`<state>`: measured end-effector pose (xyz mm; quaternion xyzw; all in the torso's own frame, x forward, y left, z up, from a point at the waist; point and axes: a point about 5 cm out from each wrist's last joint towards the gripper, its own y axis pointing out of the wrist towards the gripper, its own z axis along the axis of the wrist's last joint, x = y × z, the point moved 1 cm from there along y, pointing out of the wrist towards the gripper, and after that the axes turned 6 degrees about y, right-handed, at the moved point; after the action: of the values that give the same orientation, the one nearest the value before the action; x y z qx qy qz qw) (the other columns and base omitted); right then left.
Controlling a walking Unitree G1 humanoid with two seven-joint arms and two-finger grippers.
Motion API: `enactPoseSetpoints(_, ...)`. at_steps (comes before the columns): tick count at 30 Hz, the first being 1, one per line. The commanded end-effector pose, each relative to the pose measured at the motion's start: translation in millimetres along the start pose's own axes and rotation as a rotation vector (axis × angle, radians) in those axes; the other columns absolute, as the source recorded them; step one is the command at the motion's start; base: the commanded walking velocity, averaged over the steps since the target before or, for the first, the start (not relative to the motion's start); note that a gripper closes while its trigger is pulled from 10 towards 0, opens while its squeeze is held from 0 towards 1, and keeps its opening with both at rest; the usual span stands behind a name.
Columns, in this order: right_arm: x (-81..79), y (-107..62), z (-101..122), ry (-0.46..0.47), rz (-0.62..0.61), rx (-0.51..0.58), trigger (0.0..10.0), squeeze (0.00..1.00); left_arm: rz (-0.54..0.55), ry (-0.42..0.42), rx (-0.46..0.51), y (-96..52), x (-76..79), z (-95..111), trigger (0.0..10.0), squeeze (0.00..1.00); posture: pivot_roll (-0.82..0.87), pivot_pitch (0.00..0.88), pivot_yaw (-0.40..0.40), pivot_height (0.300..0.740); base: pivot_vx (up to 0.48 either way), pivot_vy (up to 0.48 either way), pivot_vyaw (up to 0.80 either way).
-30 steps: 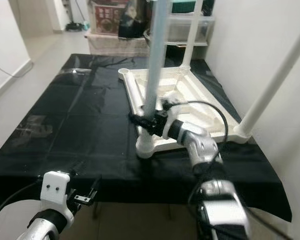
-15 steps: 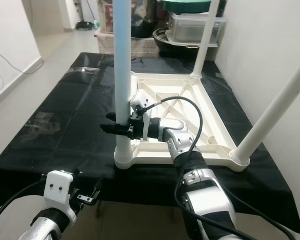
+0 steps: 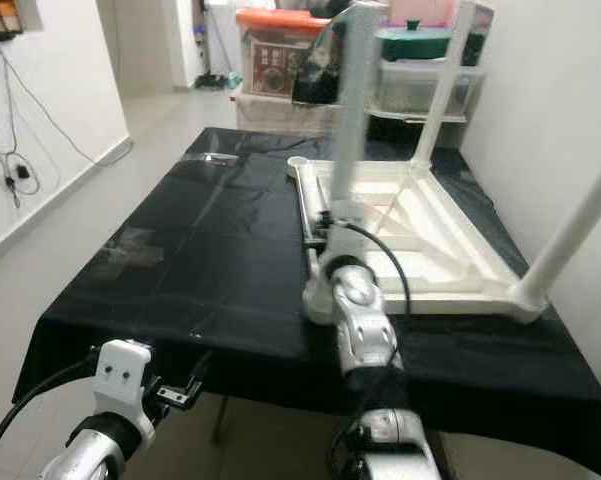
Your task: Building children table
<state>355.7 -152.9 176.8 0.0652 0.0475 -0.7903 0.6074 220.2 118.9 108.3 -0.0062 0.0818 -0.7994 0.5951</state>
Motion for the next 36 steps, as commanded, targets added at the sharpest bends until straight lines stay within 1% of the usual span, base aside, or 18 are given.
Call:
enactPoseSetpoints(1, -7.7, -10.9, -12, 0.061, -0.073, -0.061, 0.0, 0.0, -0.014, 0.009, 0.0, 2.3, 2.8, -2, 10.0, 0.0, 0.13, 0.0, -0.024, 0.74, 0.0, 0.0, 0.0)
enactPoseSetpoints(2, -18.6, -12.7, -16, 0.073, -0.04, -0.074, 0.0, 0.0, -0.016, 0.009, 0.0, 3.5, 3.5, -3, 10.0, 0.0, 0.13, 0.0, -0.026, 0.74, 0.0, 0.0, 0.0)
enactPoseSetpoints(3, -28.7, -13.5, -19, 0.094, -0.004, -0.077, 4.7, 0.0, -0.017, 0.01, 0.001, 4.8, 4.3, -3, 10.0, 0.0, 0.13, 0.0, -0.03, 0.74, 0.0, 0.0, 0.0)
enactPoseSetpoints(4, -28.7, -13.5, -19, 0.094, -0.004, -0.077, 4.7, 0.0, -0.017, 0.01, 0.001, 4.8, 4.3, -3, 10.0, 0.0, 0.13, 0.0, -0.03, 0.74, 0.0, 0.0, 0.0)
enactPoseSetpoints(5, -37.7, -13.9, -20, 0.109, 0.053, -0.059, 10.0, 0.0, -0.018, 0.009, 0.001, 5.9, 4.9, -4, 10.0, 0.0, 0.12, 0.0, -0.032, 0.74, 0.0, 0.0, 0.0)
enactPoseSetpoints(6, -37.7, -13.9, -20, 0.109, 0.053, -0.059, 10.0, 0.0, -0.018, 0.009, 0.001, 5.9, 4.9, -4, 10.0, 0.0, 0.12, 0.0, -0.032, 0.74, 0.0, 0.0, 0.0)
enactPoseSetpoints(7, -45.6, -14.1, -21, 0.13, 0.131, -0.042, 10.0, 1.0, -0.021, 0.008, 0.002, 6.8, 5.6, -4, 10.0, 0.0, 0.12, 0.0, -0.035, 0.74, 0.0, 0.0, 0.0)
enactPoseSetpoints(10, -49.6, -14.8, -20, 0.129, 0.186, -0.015, 10.0, 1.0, -0.022, 0.006, 0.002, 7.4, 6.4, -5, 10.0, 0.0, 0.12, 0.0, -0.034, 0.74, 0.0, 0.0, 0.0)
enactPoseSetpoints(11, -50.6, -13.2, -20, 0.132, 0.254, 0.006, 10.0, 0.82, -0.024, 0.005, 0.003, 8.1, 7.2, -6, 10.0, 0.0, 0.11, 0.0, -0.039, 0.74, 0.0, 0.0, 0.0)
enactPoseSetpoints(12, -49.7, -9.2, -21, 0.157, 0.344, 0.005, 10.0, 0.0, -0.026, 0.003, 0.003, 8.7, 7.5, -7, 10.0, 0.0, 0.11, 0.0, -0.038, 0.74, 0.0, 0.0, 0.0)
enactPoseSetpoints(18, -48.0, -5.5, -19, 0.156, 0.563, -0.009, 10.0, 0.0, -0.03, 0.002, 0.004, 9.9, 8.0, -9, 10.0, 0.0, 0.1, 0.0, -0.036, 0.74, 0.0, 0.0, 0.0)
enactPoseSetpoints(19, -43.3, -5.8, -22, 0.066, 0.851, -0.115, 10.0, 0.0, -0.046, 0.004, 0.008, 11.5, 9.1, -10, 10.0, 0.0, 0.11, 0.0, -0.042, 0.74, 0.0, 0.0, 0.0)
enactPoseSetpoints(24, -39.9, -7.3, -17, 0.008, 1.108, -0.221, 10.0, 0.0, -0.083, -0.001, 0.019, 13.4, 12.6, -8, 10.0, 0.0, 0.11, 0.0, -0.042, 0.74, 0.0, 0.0, 0.0)
enactPoseSetpoints(26, -50.6, -10.4, -7, -0.034, 1.313, -0.277, 10.0, 0.0, -0.129, -0.003, 0.036, 13.7, 18.2, -6, 10.0, 0.0, 0.11, 0.0, -0.044, 0.74, 0.0, 0.0, 0.0)
enactPoseSetpoints(33, -80.8, -15.2, -5, -0.08, 1.504, -0.286, 10.0, 0.0, -0.136, -0.001, 0.043, 14.0, 20.1, -6, 10.0, 0.0, 0.13, 0.0, -0.056, 0.74, 0.0, 0.0, 0.0)
enactPoseSetpoints(34, -83.8, -15.4, -5, -0.063, 1.525, -0.288, 4.0, 0.0, -0.134, -0.001, 0.044, 14.1, 20.0, -7, 10.0, 0.0, 0.14, 0.0, -0.063, 0.74, 0.0, 0.0, 0.0)
enactPoseSetpoints(35, -86.5, -16.0, -5, -0.043, 1.539, -0.283, 0.5, 0.0, -0.132, 0.001, 0.045, 14.2, 19.9, -7, 10.0, 0.0, 0.14, 0.0, -0.067, 0.74, 0.0, 0.0, 0.0)
enactPoseSetpoints(36, -86.5, -16.0, -5, -0.043, 1.539, -0.283, 0.5, 0.0, -0.132, 0.001, 0.045, 14.2, 19.9, -7, 10.0, 0.0, 0.14, 0.0, -0.067, 0.74, 0.0, 0.0, 0.0)
